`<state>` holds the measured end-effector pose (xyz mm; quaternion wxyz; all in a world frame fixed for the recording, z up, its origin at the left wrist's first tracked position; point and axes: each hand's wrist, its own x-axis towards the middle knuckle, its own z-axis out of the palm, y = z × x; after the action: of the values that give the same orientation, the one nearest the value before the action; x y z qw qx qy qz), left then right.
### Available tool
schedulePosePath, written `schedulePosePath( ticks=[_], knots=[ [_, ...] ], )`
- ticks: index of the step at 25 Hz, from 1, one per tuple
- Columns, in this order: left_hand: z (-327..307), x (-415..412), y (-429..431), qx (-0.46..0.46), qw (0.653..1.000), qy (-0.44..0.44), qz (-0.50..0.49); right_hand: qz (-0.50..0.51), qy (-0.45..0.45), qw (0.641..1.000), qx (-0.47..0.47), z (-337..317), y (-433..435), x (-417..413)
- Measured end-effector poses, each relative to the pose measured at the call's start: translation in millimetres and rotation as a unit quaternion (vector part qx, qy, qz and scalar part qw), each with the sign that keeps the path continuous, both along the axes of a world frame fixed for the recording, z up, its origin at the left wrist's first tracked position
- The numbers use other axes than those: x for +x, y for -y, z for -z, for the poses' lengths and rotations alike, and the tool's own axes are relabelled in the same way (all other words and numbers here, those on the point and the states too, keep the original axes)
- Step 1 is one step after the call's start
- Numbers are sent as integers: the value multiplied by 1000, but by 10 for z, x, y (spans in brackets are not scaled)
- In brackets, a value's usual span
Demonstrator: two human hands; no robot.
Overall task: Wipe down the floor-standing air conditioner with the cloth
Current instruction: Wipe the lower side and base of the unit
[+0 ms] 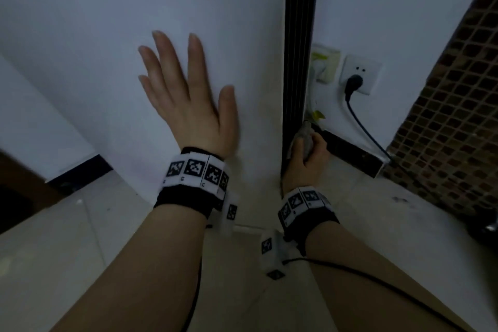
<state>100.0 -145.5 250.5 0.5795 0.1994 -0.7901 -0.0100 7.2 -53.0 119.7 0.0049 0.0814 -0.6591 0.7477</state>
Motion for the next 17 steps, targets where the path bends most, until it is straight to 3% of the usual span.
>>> schedulePosePath(
  ticks=[5, 9, 13, 17],
  knots=[
    [-66, 94, -57, 22, 999, 37, 1, 0, 13, 1000, -13, 62, -17, 39],
    [36, 278, 155, -31, 996, 77, 10, 35, -12, 999, 3, -46, -10, 110],
    [80, 436, 455, -13, 998, 60, 17, 81, 5, 996, 33, -160, 29, 236],
    [161, 548, 728, -11, 996, 59, 68, 132, 72, 988, -45, -317, 81, 463]
  ],
)
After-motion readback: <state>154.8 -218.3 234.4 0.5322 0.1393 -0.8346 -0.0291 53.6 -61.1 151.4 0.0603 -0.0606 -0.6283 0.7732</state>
